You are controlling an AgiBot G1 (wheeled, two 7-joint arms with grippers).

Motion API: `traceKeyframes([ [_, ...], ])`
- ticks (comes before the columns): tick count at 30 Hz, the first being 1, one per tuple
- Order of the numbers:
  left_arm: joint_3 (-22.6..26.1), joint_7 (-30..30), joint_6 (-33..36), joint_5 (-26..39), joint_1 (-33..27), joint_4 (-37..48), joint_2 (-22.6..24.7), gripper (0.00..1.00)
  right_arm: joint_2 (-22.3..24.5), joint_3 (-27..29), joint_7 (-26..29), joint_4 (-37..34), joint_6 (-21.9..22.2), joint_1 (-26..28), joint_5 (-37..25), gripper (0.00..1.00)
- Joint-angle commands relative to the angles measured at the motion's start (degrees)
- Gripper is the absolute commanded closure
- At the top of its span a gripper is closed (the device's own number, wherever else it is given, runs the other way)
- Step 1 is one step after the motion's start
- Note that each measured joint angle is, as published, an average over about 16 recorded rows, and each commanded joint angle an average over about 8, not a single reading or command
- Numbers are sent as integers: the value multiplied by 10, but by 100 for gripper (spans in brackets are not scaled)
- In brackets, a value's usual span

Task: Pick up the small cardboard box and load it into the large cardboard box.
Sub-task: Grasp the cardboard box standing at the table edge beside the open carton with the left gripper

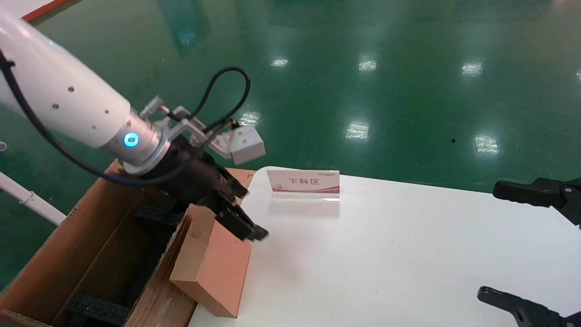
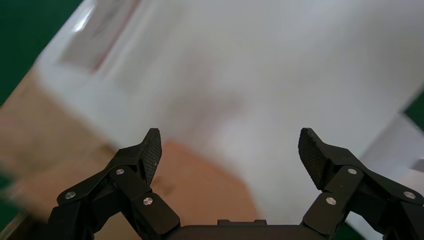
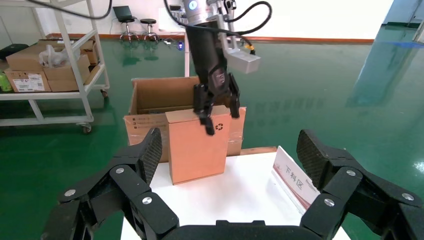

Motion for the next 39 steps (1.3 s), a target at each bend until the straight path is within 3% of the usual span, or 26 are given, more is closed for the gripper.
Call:
traceKeyframes([
  [1, 50, -45, 1, 22, -39, 0, 7, 0, 0, 0, 0, 0, 0, 0, 0, 0],
  [9, 209, -156, -3, 3, -154, -2, 36, 0, 0, 0, 0, 0, 0, 0, 0, 0],
  [17, 312, -222, -13, -43, -207, -3, 56, 0, 0, -1, 0, 0, 0, 0, 1, 0],
  [27, 374, -273, -27, -63, -221, -3, 56, 0, 0, -1, -1, 0, 1, 0, 1, 0],
  [39, 402, -284, -46, -76, -210, -3, 47, 0, 1, -2, -1, 0, 1, 0, 1, 0],
])
